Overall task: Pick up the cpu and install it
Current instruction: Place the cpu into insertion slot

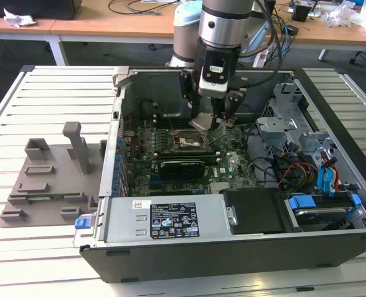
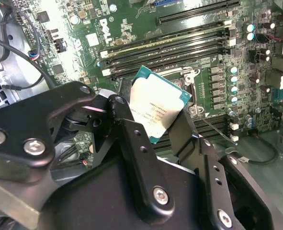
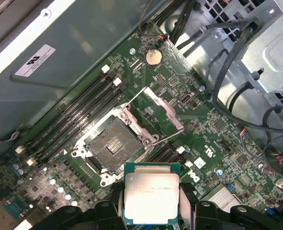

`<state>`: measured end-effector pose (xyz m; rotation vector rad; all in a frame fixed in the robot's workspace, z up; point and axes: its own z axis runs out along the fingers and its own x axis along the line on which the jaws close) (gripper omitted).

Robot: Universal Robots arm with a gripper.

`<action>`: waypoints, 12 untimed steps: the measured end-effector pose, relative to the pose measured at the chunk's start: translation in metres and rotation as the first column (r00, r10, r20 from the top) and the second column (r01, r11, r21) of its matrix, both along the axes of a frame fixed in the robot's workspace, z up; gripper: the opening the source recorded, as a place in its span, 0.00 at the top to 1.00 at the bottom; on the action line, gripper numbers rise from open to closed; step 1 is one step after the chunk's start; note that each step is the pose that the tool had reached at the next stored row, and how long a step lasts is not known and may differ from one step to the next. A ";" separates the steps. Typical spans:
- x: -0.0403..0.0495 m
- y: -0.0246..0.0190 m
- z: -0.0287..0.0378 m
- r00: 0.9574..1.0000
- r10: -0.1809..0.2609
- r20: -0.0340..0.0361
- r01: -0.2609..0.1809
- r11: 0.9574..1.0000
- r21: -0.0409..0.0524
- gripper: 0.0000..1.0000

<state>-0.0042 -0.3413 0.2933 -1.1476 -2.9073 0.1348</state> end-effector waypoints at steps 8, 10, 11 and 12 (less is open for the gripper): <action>0.0000 0.0000 0.0000 0.997 -0.081 0.000 0.081 0.997 0.000 0.45; 0.0000 0.0000 0.0000 0.995 -0.101 0.000 0.101 0.995 0.000 0.45; 0.0000 0.0000 0.0000 0.994 -0.109 0.000 0.109 0.994 0.000 0.45; 0.0000 0.0000 0.0000 0.993 -0.122 0.000 0.122 0.993 0.000 0.45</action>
